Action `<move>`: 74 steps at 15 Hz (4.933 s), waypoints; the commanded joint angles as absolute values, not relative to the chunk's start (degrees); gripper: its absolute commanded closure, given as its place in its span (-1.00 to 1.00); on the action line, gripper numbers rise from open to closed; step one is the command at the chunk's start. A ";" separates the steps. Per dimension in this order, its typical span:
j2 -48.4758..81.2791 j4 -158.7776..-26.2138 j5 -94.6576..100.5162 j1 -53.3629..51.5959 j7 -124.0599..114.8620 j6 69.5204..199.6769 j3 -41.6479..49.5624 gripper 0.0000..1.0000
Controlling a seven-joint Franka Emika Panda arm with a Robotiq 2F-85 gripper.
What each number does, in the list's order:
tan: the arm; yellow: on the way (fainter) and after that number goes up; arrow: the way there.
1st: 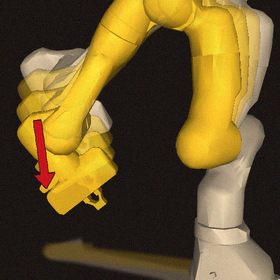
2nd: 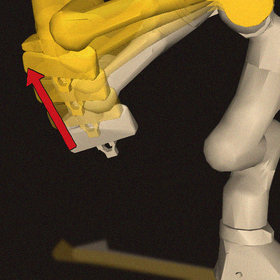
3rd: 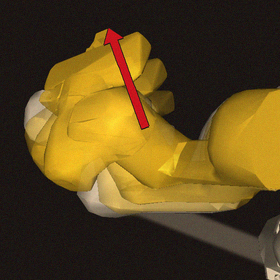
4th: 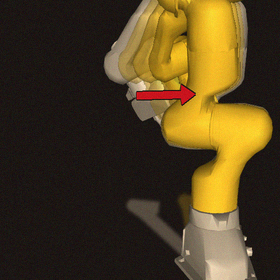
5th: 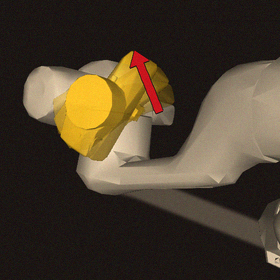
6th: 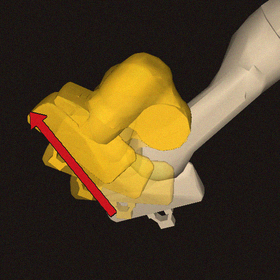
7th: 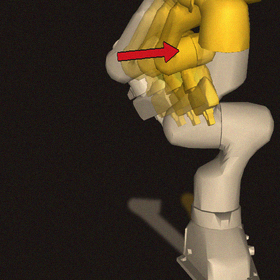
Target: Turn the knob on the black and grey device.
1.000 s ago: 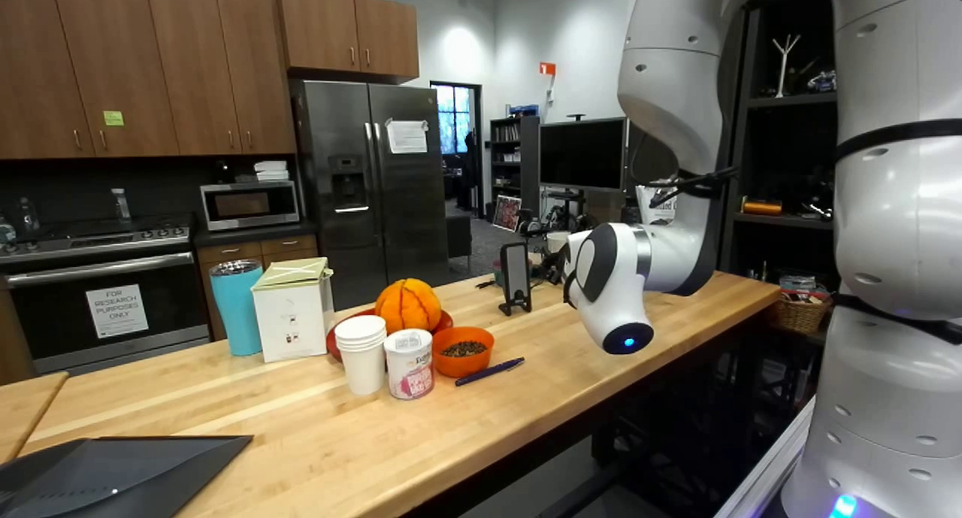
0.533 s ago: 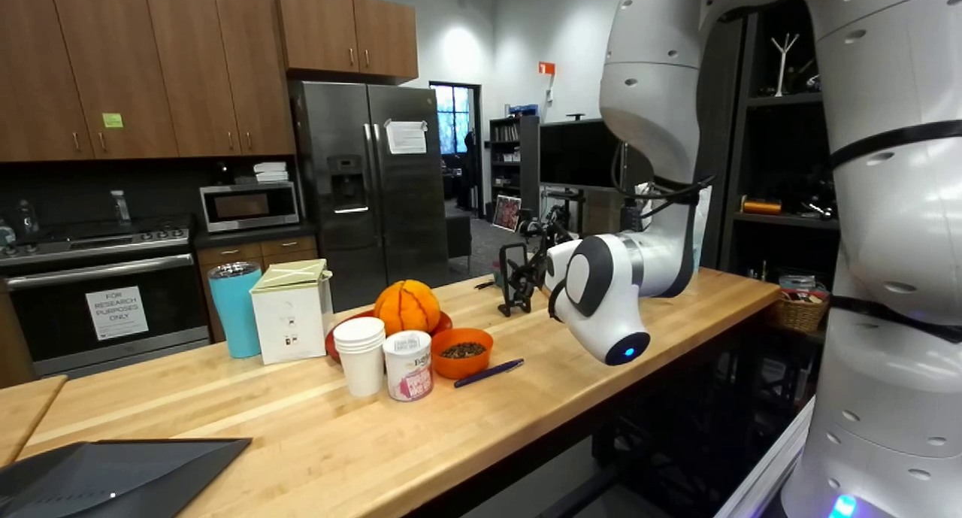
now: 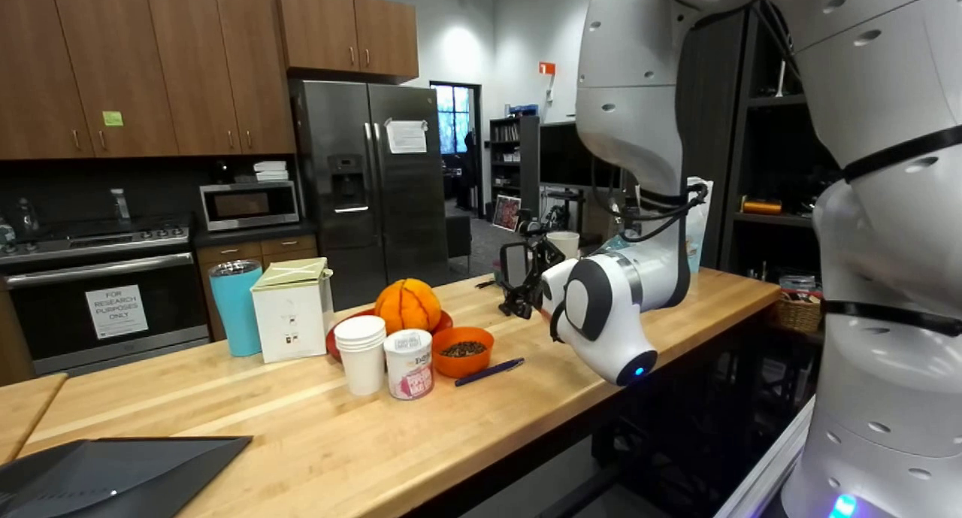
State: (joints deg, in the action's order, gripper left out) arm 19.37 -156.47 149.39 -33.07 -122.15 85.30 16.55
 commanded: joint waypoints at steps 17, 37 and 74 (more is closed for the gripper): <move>31.17 -159.10 148.83 -68.28 -132.29 89.24 39.07 -1.00; 55.83 -144.98 149.45 -78.91 -146.27 120.54 61.60 -1.00; 35.10 -137.55 148.92 -38.00 -98.74 110.15 32.21 -1.00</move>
